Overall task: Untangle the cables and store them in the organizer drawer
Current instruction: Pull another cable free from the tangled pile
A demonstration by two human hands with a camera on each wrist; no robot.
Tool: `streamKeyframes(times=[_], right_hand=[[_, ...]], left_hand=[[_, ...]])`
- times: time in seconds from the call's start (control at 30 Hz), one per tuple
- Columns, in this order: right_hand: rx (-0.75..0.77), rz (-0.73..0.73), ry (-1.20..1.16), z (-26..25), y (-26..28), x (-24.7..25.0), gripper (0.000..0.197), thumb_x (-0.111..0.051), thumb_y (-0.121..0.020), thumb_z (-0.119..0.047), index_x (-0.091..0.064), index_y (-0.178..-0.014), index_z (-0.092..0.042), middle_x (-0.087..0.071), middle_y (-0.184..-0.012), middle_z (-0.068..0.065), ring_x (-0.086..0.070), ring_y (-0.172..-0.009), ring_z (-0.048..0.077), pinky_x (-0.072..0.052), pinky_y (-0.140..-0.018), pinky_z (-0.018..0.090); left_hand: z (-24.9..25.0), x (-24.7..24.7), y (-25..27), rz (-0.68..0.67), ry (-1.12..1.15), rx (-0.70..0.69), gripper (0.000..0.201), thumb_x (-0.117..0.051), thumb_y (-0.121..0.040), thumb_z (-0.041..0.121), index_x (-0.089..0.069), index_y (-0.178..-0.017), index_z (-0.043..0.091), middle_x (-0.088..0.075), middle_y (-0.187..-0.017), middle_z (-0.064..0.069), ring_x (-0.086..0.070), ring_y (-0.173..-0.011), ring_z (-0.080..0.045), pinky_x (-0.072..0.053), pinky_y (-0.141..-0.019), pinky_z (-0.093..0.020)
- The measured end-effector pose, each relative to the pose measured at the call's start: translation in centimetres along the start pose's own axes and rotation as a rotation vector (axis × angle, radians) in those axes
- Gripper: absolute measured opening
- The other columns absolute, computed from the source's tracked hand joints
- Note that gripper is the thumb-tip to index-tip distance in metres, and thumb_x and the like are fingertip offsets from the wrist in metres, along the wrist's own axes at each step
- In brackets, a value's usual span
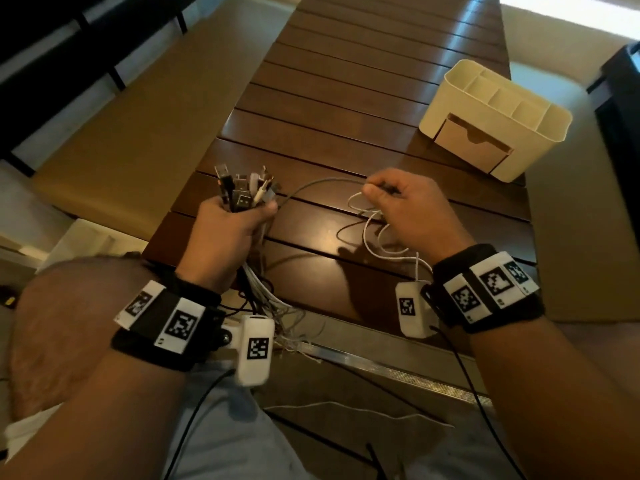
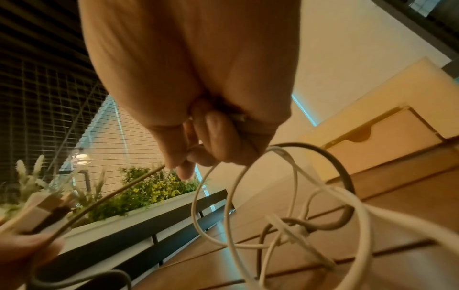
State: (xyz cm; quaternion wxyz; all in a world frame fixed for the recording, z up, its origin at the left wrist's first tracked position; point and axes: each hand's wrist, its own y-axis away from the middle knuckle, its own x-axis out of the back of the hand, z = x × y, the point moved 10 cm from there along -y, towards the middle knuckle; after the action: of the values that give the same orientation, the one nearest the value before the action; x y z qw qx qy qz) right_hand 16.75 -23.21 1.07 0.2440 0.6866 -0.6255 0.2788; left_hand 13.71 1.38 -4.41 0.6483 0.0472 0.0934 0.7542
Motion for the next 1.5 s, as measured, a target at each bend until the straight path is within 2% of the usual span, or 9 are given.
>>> streamKeyframes(times=[0.2,0.43,0.53,0.7,0.87,1.07,1.2,1.37,1.5], right_hand=[[0.175,-0.226,0.407,-2.1,0.7,-3.8,0.024,-0.053,-0.101,-0.032,-0.072,-0.111,-0.022,-0.066,-0.106,-0.003,-0.059,-0.099,0.015,-0.05,-0.089,0.034],[0.276,-0.265,0.383,-4.2,1.3,-4.9,0.024,-0.053,-0.101,-0.031,-0.072,-0.114,-0.023,-0.066,-0.106,-0.003,-0.059,-0.099,0.014,-0.049,-0.086,0.032],[0.25,-0.232,0.316,-4.1,0.9,-4.2,0.022,-0.056,-0.099,-0.034,-0.073,-0.108,-0.025,-0.067,-0.1,-0.004,-0.06,-0.095,0.014,-0.052,-0.085,0.035],[0.014,-0.18,0.582,0.1,0.1,-2.5,0.024,-0.048,-0.1,-0.031,-0.072,-0.102,-0.028,-0.068,-0.095,0.001,-0.062,-0.085,0.022,-0.057,-0.078,0.04],[0.132,-0.115,0.457,-2.3,0.6,-3.0,0.024,-0.052,-0.1,-0.031,-0.074,-0.105,-0.023,-0.07,-0.095,0.0,-0.064,-0.086,0.019,-0.056,-0.08,0.038],[0.337,-0.101,0.25,-5.7,1.3,-4.0,0.019,-0.06,-0.097,-0.031,-0.075,-0.097,-0.019,-0.05,-0.074,-0.015,-0.047,-0.068,0.002,-0.033,-0.06,0.013],[0.291,-0.108,0.198,-4.6,1.0,-3.8,0.02,-0.055,-0.1,-0.036,-0.069,-0.1,-0.022,-0.058,-0.09,-0.008,-0.053,-0.081,0.006,-0.04,-0.068,0.017],[0.093,0.02,0.413,-0.4,-0.6,-0.8,0.027,-0.046,-0.101,-0.042,-0.061,-0.103,-0.02,-0.055,-0.099,-0.003,-0.053,-0.088,0.016,-0.05,-0.079,0.038],[0.045,0.143,0.265,0.1,-1.0,1.9,0.023,-0.053,-0.1,-0.035,-0.07,-0.104,-0.022,-0.063,-0.099,-0.005,-0.059,-0.093,0.017,-0.051,-0.084,0.04]], left_hand=[[2.3,0.0,1.0,0.129,-0.161,-0.21,0.008,-0.07,-0.092,0.018,-0.073,-0.1,0.018,-0.067,-0.068,0.017,-0.059,-0.063,0.001,-0.05,-0.06,-0.02],[3.5,-2.4,1.9,0.011,-0.278,-0.329,0.024,-0.069,-0.094,0.021,-0.063,-0.076,0.005,-0.049,-0.055,0.008,-0.041,-0.051,-0.005,-0.036,-0.053,-0.018],[2.6,-2.4,1.3,-0.044,-0.273,-0.263,0.03,-0.071,-0.092,0.019,-0.063,-0.085,-0.009,-0.046,-0.054,0.003,-0.038,-0.052,-0.012,-0.036,-0.053,-0.029],[2.9,-0.1,1.3,0.074,-0.161,-0.254,0.012,-0.071,-0.09,0.014,-0.077,-0.089,0.025,-0.069,-0.07,-0.003,-0.062,-0.066,-0.022,-0.05,-0.066,-0.044],[2.8,-2.6,1.7,-0.049,-0.177,-0.272,0.002,-0.069,-0.093,0.011,-0.07,-0.091,0.012,-0.058,-0.054,0.021,-0.05,-0.053,0.005,-0.042,-0.061,-0.021],[2.3,-5.2,2.1,-0.206,-0.262,-0.268,0.009,-0.069,-0.093,0.019,-0.069,-0.085,0.016,-0.059,-0.055,0.019,-0.049,-0.052,0.005,-0.039,-0.055,-0.016],[2.5,-2.6,1.2,-0.106,-0.025,-0.216,0.018,-0.069,-0.092,0.018,-0.071,-0.077,0.027,-0.048,-0.057,0.01,-0.039,-0.047,-0.008,-0.034,-0.049,-0.026],[3.3,-0.6,0.3,-0.134,0.394,-0.159,0.01,-0.059,-0.095,0.016,-0.054,-0.086,0.014,-0.05,-0.06,0.01,-0.027,-0.041,-0.004,-0.027,-0.043,-0.019],[1.8,0.4,-0.4,-0.077,0.213,-0.114,0.012,-0.062,-0.096,0.016,-0.059,-0.084,0.013,-0.044,-0.057,0.008,-0.027,-0.041,-0.007,-0.028,-0.044,-0.019]])
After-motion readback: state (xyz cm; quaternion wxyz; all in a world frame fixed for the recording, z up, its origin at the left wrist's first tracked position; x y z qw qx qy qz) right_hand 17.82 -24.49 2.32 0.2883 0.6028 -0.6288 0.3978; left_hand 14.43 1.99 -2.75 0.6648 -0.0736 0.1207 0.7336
